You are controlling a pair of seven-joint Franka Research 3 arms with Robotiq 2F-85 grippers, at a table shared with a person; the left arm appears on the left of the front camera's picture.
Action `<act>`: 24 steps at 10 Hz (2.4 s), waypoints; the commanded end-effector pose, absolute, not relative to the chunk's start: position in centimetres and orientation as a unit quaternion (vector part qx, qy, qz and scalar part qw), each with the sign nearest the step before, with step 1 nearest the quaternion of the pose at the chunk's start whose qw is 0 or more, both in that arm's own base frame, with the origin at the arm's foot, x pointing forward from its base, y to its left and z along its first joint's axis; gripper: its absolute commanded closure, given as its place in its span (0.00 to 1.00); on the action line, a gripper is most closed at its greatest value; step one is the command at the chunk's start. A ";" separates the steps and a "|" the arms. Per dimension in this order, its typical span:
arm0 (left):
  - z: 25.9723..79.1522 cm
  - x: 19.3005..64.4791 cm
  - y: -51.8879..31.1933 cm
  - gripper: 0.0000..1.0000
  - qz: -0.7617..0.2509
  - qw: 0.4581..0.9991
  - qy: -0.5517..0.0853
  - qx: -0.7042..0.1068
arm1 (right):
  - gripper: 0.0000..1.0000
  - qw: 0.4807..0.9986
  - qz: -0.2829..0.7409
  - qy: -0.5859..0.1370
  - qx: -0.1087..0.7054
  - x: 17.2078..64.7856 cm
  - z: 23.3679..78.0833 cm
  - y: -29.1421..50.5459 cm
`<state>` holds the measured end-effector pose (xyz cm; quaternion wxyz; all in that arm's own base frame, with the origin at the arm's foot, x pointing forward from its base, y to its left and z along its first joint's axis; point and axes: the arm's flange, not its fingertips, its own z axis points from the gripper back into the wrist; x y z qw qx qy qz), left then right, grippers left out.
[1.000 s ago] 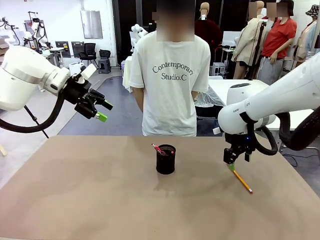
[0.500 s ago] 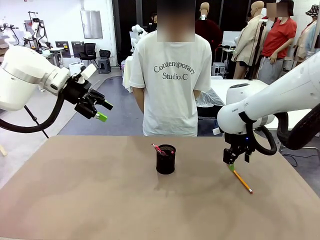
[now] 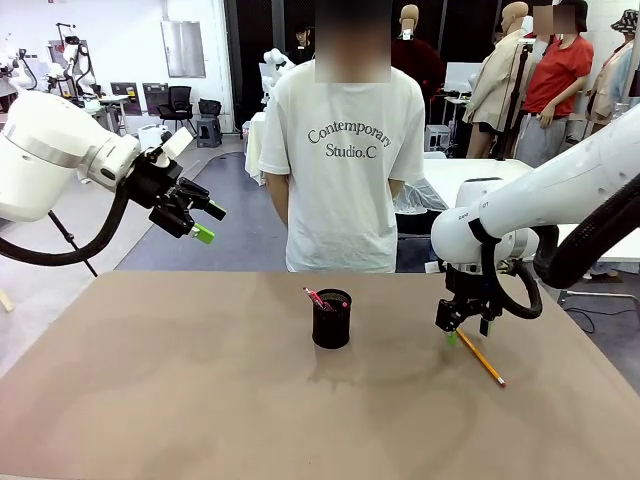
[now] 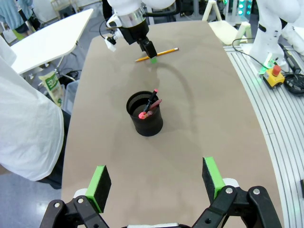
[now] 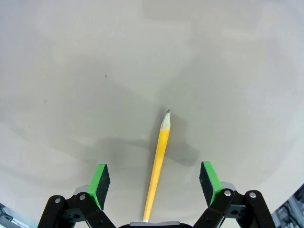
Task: Place the pens into the pen holder.
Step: Pick up a writing instrument from the table and place it into the Pen holder.
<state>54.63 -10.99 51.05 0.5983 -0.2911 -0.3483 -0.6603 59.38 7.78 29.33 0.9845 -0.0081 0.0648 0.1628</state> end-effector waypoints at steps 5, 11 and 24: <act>51.1 54.4 -10.9 0.00 -0.660 0.599 -0.347 -0.293 | 0.00 0.984 0.172 0.028 0.036 59.4 28.9 7.9; 51.1 54.4 -10.9 0.00 -0.660 0.599 -0.347 -0.293 | 0.00 0.984 0.176 -0.010 0.036 58.4 28.4 7.6; 51.1 54.4 -10.9 0.00 -0.660 0.599 -0.347 -0.293 | 1.00 0.982 0.186 -0.004 0.025 57.9 29.1 7.6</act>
